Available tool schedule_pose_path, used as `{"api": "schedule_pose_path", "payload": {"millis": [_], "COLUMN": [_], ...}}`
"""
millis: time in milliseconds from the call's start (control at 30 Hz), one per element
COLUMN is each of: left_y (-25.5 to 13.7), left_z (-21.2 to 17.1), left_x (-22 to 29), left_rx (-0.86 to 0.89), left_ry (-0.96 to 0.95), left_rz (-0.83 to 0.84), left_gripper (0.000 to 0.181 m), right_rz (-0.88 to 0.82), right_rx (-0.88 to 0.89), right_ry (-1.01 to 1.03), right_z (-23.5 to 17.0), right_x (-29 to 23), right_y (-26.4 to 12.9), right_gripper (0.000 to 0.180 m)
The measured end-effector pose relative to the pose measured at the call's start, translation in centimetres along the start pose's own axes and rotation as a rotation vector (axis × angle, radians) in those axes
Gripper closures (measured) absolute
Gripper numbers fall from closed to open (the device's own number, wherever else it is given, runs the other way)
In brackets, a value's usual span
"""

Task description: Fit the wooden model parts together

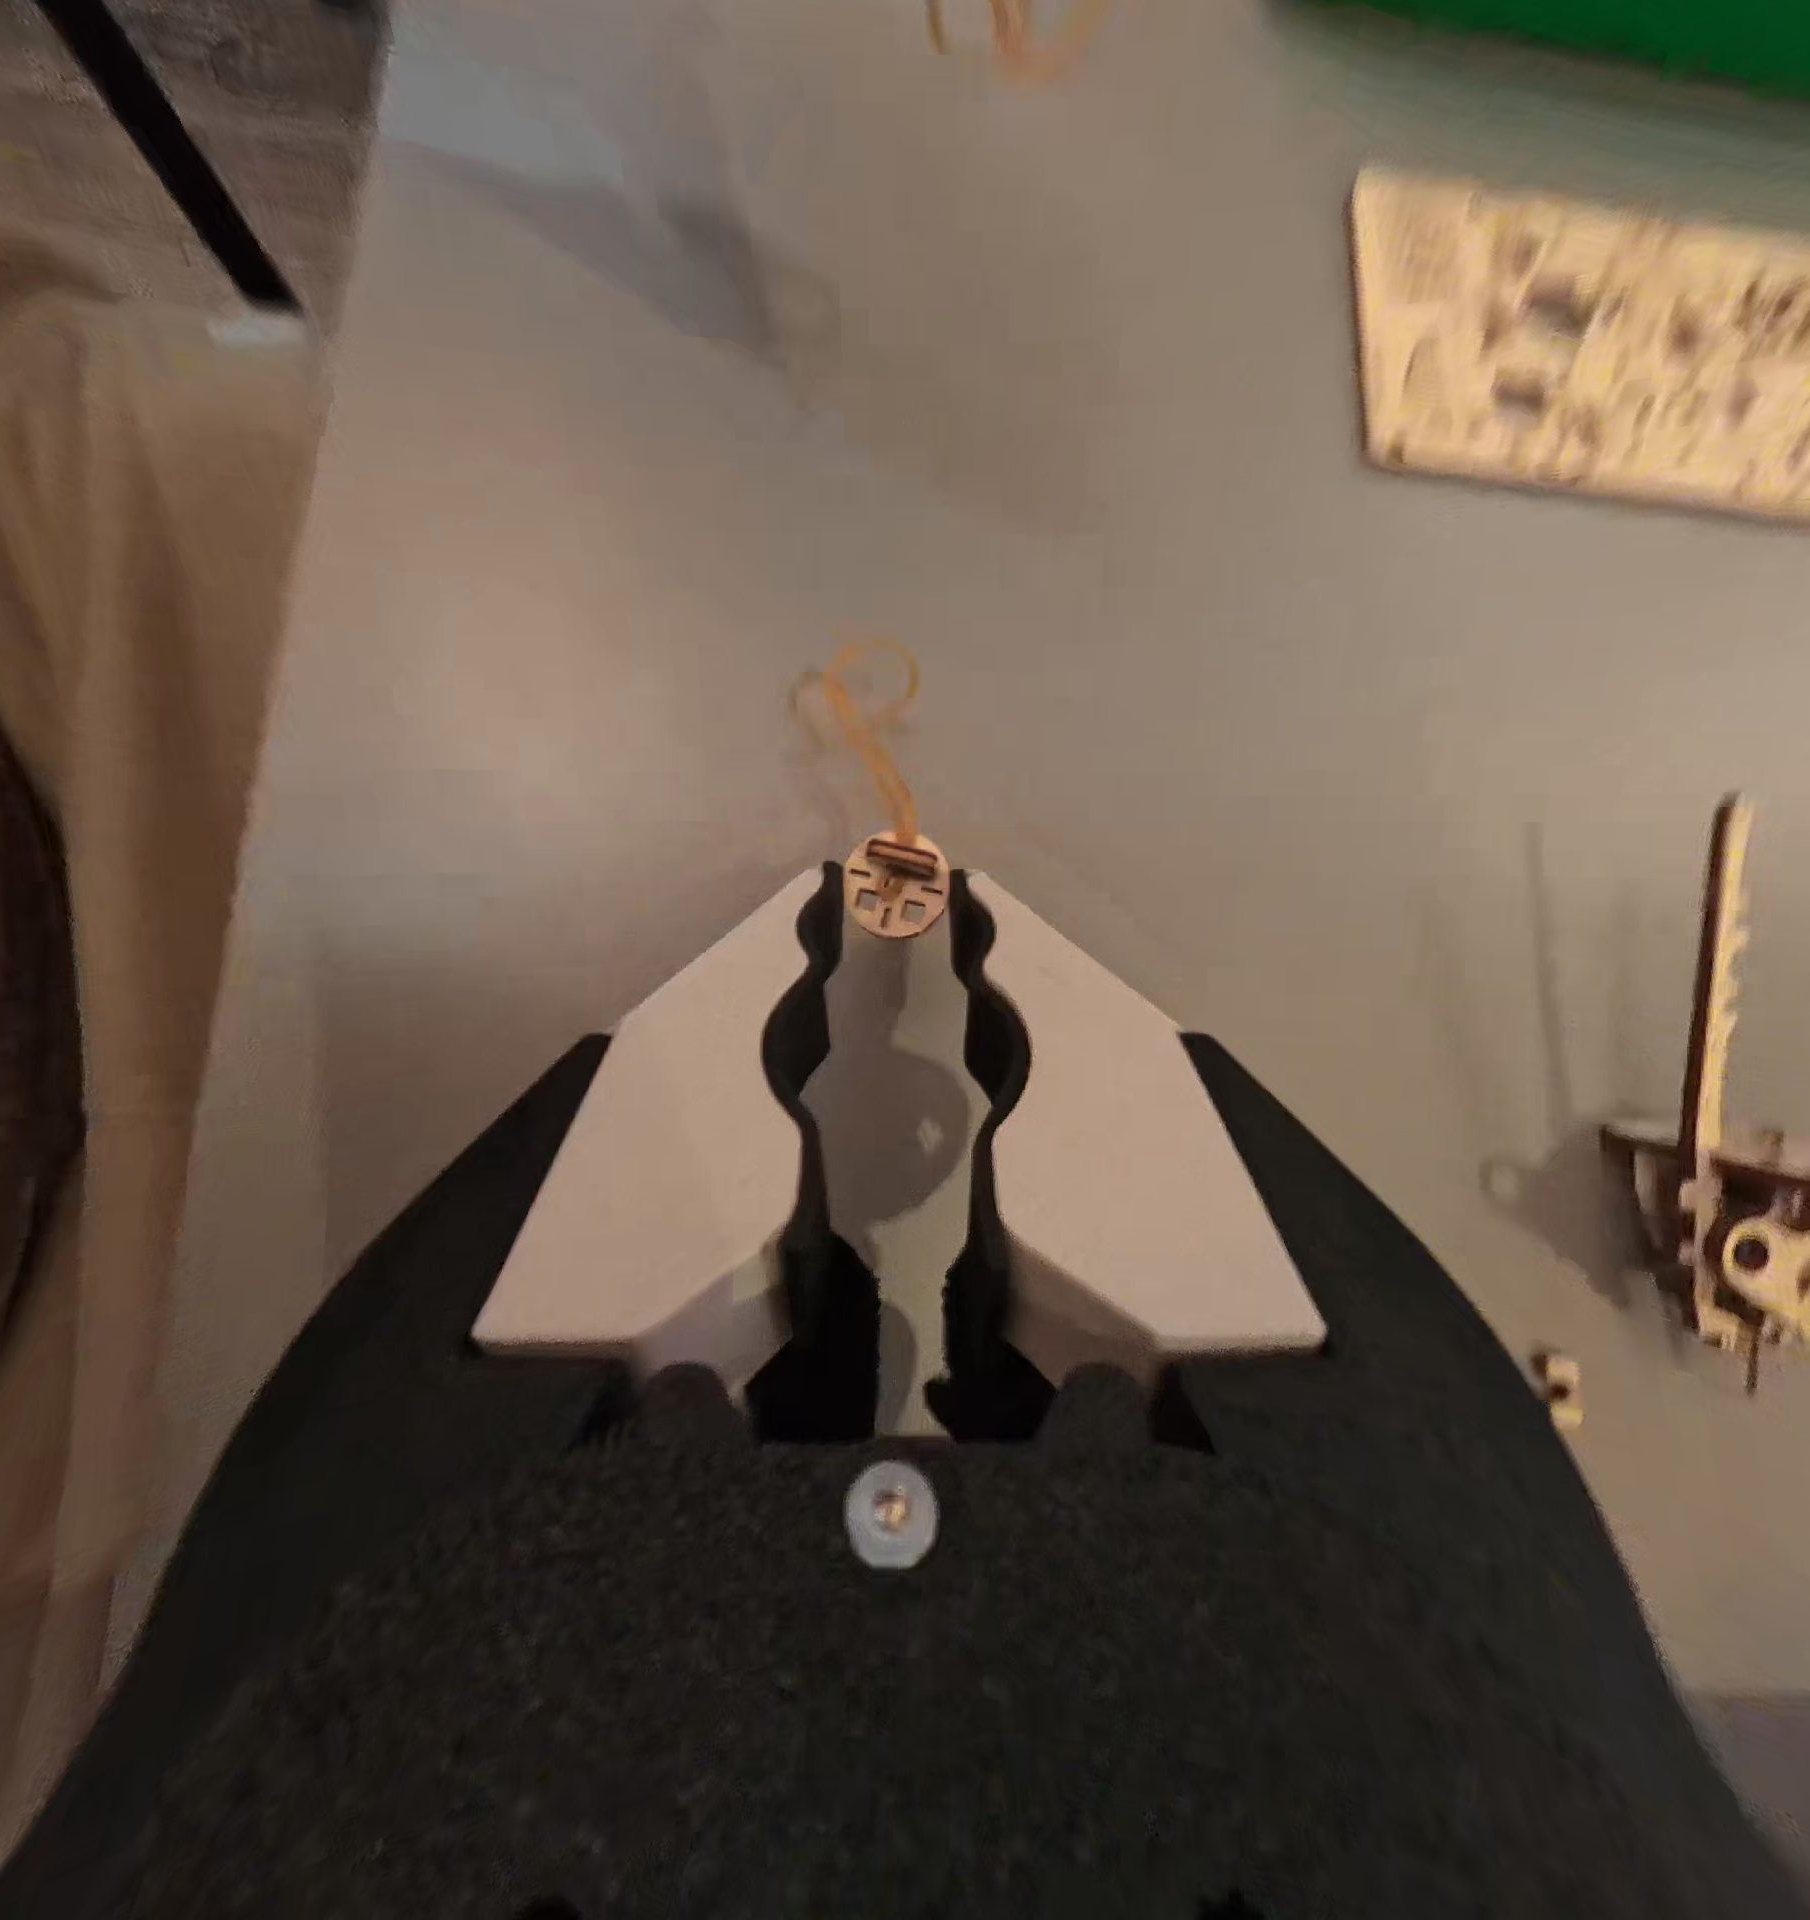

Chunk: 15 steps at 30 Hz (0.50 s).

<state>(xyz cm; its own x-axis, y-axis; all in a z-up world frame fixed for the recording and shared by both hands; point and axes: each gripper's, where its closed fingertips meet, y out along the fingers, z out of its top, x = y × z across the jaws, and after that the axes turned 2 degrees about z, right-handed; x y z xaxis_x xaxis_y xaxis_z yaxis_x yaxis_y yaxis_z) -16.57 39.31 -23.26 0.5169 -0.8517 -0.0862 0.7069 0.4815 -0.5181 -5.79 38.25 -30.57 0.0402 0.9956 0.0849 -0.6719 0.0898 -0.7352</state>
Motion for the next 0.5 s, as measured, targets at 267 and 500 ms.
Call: {"api": "schedule_pose_path", "payload": {"millis": [267,500], "left_y": [1.7,2.3], "left_z": [-1.6,-1.9], "left_x": [1.3,2.0], "left_rx": [-0.067,-0.087], "left_ry": [0.04,0.053], "left_rz": [-0.028,-0.039], "left_gripper": [0.181,0.181], "right_rz": [0.081,-0.089], "right_rx": [-0.127,-0.008], "right_ry": [-0.015,0.174], "right_z": [-3.4,-5.4], "right_x": [1.4,6.6], "right_y": [0.4,-4.3], "right_gripper": [0.159,0.152]}}
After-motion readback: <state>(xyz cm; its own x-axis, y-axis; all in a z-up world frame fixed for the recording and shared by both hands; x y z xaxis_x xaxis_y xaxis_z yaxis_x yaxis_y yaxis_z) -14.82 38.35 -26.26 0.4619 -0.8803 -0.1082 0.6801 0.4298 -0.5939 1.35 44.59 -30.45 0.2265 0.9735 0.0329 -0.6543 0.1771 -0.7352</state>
